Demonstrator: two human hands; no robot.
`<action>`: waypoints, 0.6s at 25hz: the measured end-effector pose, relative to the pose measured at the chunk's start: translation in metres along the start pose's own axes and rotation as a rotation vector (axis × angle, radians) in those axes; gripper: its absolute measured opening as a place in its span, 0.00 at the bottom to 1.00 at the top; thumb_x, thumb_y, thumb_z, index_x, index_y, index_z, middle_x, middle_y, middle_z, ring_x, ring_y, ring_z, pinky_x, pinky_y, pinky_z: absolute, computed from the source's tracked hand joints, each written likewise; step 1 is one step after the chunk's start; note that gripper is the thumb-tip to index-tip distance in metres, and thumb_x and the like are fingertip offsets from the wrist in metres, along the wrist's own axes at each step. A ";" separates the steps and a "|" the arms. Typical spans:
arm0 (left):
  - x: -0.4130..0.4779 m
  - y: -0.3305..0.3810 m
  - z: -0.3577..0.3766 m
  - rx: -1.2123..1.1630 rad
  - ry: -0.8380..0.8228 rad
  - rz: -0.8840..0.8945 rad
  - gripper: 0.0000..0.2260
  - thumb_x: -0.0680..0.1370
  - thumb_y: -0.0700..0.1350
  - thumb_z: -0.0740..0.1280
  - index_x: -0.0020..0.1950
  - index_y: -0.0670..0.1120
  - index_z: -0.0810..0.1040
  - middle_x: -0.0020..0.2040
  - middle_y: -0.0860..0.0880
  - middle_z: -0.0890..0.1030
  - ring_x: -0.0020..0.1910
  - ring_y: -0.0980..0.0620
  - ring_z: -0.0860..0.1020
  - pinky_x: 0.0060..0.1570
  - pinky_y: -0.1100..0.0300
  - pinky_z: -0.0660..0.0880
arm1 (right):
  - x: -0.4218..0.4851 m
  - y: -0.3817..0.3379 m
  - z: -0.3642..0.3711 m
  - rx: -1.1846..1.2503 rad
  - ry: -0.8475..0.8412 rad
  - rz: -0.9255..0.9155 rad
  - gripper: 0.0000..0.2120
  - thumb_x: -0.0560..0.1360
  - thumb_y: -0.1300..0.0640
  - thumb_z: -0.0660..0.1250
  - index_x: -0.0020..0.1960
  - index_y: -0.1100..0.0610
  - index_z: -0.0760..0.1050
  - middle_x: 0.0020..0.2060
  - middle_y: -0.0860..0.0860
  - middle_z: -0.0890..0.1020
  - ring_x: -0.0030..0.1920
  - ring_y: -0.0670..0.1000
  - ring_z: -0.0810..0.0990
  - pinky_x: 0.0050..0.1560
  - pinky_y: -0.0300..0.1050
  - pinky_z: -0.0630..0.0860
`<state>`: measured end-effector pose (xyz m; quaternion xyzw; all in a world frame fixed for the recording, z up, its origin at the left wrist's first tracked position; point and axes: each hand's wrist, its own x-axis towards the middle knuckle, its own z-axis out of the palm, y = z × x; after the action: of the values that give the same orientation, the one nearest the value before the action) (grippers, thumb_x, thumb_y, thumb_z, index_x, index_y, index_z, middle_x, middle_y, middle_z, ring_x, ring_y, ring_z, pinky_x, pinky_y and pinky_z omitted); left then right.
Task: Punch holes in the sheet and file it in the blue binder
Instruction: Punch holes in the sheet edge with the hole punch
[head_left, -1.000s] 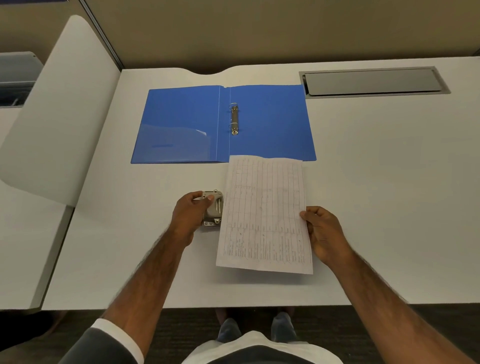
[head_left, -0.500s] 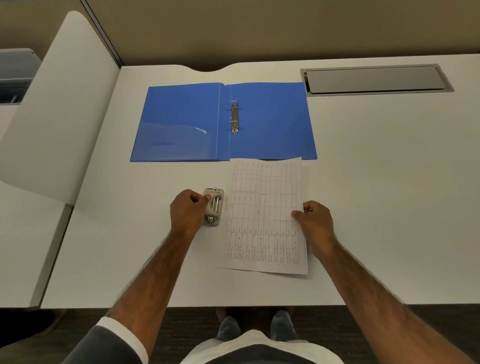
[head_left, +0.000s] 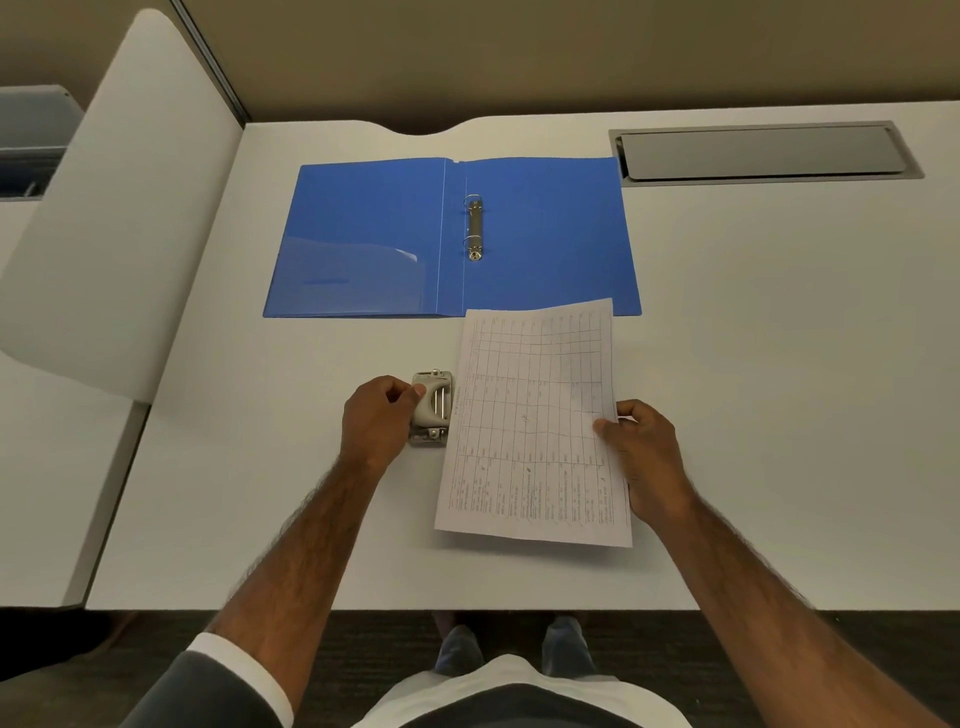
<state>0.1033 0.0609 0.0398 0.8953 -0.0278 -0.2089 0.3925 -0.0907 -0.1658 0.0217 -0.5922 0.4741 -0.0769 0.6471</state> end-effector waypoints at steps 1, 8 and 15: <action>0.000 -0.001 0.000 -0.004 -0.002 0.000 0.11 0.79 0.50 0.67 0.49 0.42 0.80 0.45 0.44 0.83 0.44 0.45 0.82 0.49 0.46 0.82 | 0.000 0.000 0.001 -0.019 0.000 -0.007 0.04 0.77 0.58 0.67 0.52 0.55 0.77 0.50 0.51 0.85 0.44 0.54 0.86 0.46 0.56 0.84; 0.001 0.000 -0.002 -0.025 -0.014 -0.011 0.09 0.79 0.50 0.68 0.48 0.44 0.80 0.43 0.47 0.83 0.42 0.46 0.83 0.48 0.46 0.82 | 0.004 0.001 0.007 -0.180 0.030 -0.081 0.02 0.78 0.57 0.67 0.50 0.53 0.76 0.49 0.50 0.85 0.44 0.53 0.85 0.49 0.54 0.83; 0.002 0.000 -0.002 -0.064 -0.029 -0.035 0.09 0.79 0.50 0.69 0.47 0.44 0.80 0.42 0.47 0.83 0.43 0.45 0.83 0.49 0.44 0.82 | 0.007 0.002 0.002 -0.202 0.048 -0.097 0.01 0.78 0.56 0.67 0.49 0.53 0.76 0.48 0.50 0.85 0.44 0.53 0.85 0.48 0.55 0.83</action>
<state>0.1061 0.0618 0.0409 0.8795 -0.0113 -0.2294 0.4169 -0.0861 -0.1683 0.0158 -0.6747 0.4654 -0.0740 0.5680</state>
